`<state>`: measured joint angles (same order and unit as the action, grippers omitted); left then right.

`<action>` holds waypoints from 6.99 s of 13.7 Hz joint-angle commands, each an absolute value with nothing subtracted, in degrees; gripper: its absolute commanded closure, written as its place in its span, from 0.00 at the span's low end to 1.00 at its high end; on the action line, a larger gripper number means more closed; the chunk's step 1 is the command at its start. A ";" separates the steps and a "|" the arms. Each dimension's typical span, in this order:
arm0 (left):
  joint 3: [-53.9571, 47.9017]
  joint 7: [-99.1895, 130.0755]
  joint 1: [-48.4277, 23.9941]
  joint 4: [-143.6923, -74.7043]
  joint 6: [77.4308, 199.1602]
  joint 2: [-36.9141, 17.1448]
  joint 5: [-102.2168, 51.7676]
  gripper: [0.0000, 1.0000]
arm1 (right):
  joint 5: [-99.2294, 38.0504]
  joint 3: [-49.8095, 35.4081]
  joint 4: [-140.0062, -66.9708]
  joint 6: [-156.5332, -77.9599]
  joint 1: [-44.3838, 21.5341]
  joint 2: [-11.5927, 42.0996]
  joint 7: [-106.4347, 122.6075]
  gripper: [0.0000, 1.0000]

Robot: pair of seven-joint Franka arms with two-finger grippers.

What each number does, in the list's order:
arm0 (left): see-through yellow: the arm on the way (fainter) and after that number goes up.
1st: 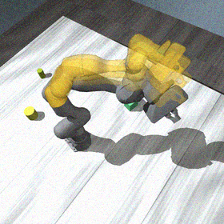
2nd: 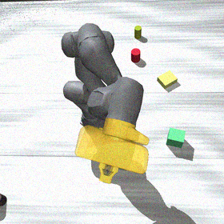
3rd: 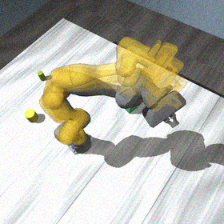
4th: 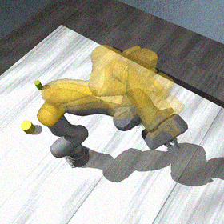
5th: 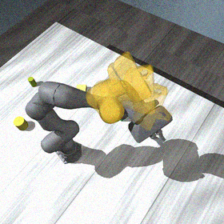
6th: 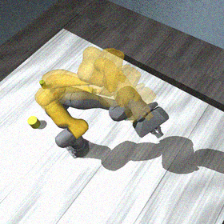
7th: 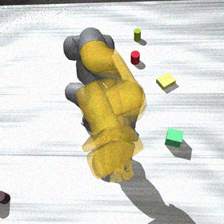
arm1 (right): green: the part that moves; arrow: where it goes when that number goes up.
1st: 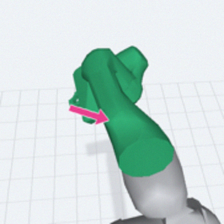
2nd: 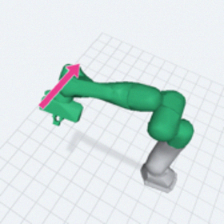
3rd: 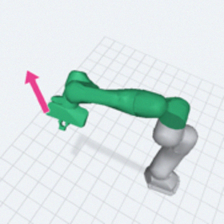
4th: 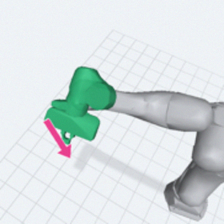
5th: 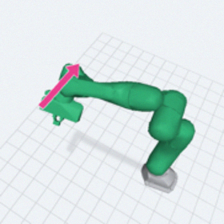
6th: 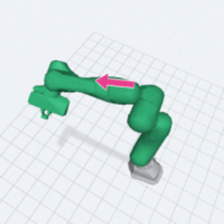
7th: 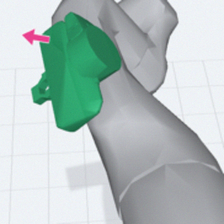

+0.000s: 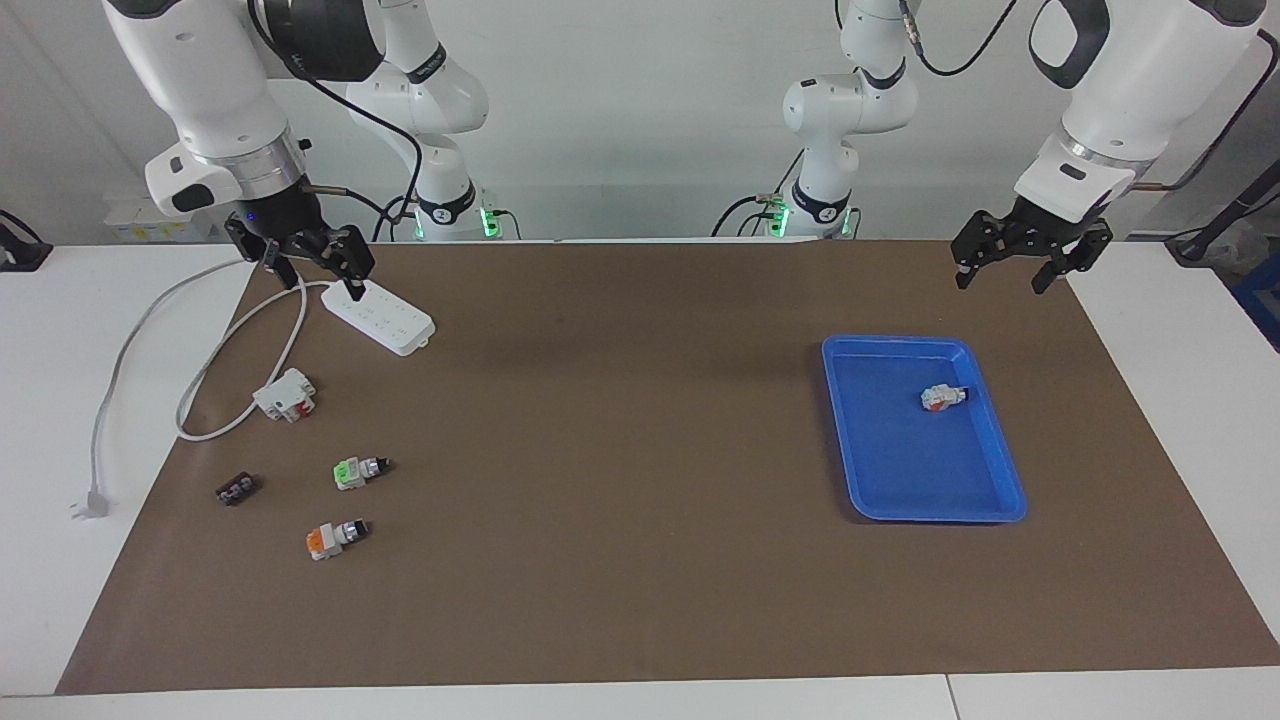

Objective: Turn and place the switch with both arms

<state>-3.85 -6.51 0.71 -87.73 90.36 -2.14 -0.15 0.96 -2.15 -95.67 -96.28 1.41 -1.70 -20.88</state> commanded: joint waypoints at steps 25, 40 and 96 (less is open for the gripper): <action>-3.96 -6.24 1.05 -89.91 90.97 -0.35 -0.62 0.00 | -3.50 -2.64 -98.79 -125.24 9.49 28.83 -58.71 0.14; -3.96 -6.24 1.05 -89.91 90.97 -0.35 -0.62 0.00 | -12.73 -2.64 -99.85 -124.72 10.99 28.92 -58.89 1.00; -4.57 -20.39 -30.59 -117.95 132.89 11.43 -55.46 0.77 | -35.24 -6.06 -99.32 -100.28 -12.83 0.26 -90.62 1.00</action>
<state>-5.32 -18.80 -29.56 -115.97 131.86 9.86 -54.18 -34.03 -5.69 -99.17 -100.02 -13.14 0.72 -89.42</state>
